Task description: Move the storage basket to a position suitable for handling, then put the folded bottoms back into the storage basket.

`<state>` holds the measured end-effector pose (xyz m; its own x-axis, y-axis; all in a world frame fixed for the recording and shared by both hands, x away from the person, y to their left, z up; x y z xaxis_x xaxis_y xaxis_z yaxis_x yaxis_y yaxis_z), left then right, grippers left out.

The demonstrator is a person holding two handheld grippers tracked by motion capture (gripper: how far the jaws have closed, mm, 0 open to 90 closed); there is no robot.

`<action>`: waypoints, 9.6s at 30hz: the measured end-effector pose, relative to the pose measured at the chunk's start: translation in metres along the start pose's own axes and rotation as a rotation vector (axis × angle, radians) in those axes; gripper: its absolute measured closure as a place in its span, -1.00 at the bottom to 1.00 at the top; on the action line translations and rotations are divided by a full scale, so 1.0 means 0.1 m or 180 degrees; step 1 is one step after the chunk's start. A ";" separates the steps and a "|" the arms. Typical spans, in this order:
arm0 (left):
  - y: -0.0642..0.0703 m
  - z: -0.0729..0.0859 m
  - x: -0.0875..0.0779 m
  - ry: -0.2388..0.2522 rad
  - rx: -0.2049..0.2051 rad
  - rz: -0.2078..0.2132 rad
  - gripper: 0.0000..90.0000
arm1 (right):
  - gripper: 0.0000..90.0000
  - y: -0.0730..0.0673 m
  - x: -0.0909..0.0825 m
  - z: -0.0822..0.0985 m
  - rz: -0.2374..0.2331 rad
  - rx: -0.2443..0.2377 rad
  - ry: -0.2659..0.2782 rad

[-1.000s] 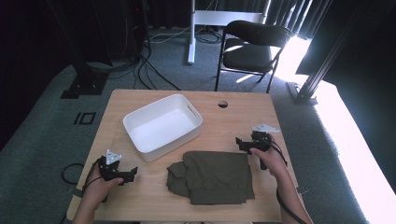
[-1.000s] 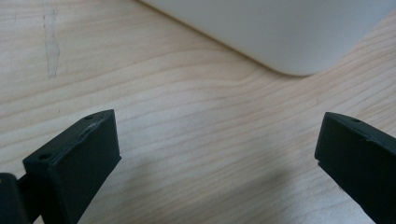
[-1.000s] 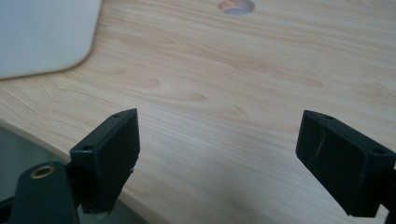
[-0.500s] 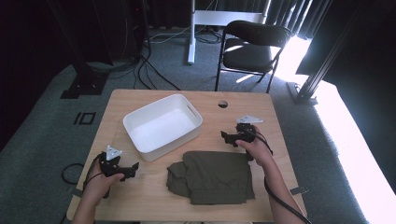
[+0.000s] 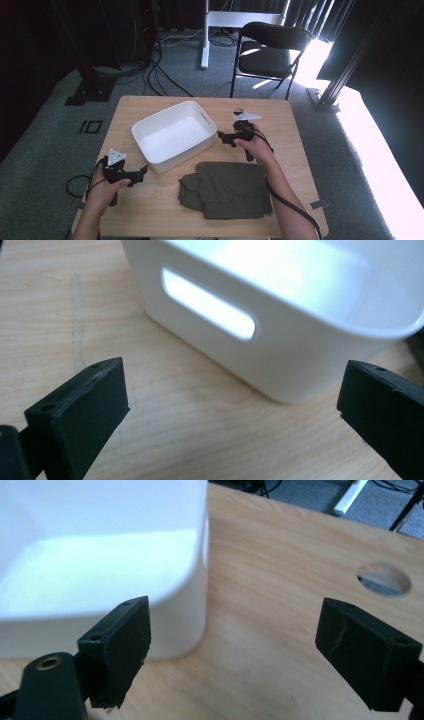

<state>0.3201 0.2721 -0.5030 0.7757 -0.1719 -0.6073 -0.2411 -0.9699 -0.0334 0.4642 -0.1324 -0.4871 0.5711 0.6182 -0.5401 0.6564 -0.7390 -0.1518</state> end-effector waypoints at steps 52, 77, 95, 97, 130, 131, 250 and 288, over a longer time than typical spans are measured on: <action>0.29 -0.38 0.28 0.0018 -0.0548 -0.0377 0.36 | 0.86 -0.25 0.55 -0.20 0.0411 -0.0181 -0.0133; 0.44 -0.55 0.50 0.0038 -0.0547 -0.0290 0.47 | 0.84 -0.07 0.33 -0.10 0.0530 0.0041 -0.0142; 0.63 -0.67 0.67 0.0048 -0.0428 -0.0108 0.47 | 0.84 0.12 0.10 0.01 0.0694 0.0210 -0.0138; 0.66 -0.69 0.69 0.0053 -0.0421 -0.0081 0.47 | 0.84 0.15 0.07 0.03 0.0715 0.0224 -0.0123; 1.11 -0.99 1.07 0.0040 -0.0122 0.0262 0.50 | 0.83 0.50 -0.44 0.32 0.1041 0.0623 0.0015; 1.13 -1.00 1.08 0.0047 -0.0118 0.0274 0.50 | 0.83 0.51 -0.46 0.33 0.1042 0.0635 0.0014; 1.48 -0.33 0.45 -0.0067 0.0550 0.1155 -0.63 | -0.62 0.05 -1.49 1.40 0.0456 0.0457 0.0213; 1.88 0.19 0.65 -0.0292 0.0717 0.0883 -0.76 | -0.70 -0.22 -1.05 1.73 0.0449 0.0385 -0.0309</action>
<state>0.3144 0.0821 -0.5642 0.6097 -0.3968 -0.6862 -0.5651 -0.8247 -0.0252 0.3045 -0.2277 -0.5700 0.5992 0.4820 -0.6393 0.5061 -0.8467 -0.1641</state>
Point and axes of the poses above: each handheld gripper's, and its own axes: x roughly forward along the jaws, z roughly out of its underside, y roughly to its right, the point moved 1 cm from there along x, roughly forward along the jaws, and after that the axes turned 7 degrees about -z, right-handed, at the moved point
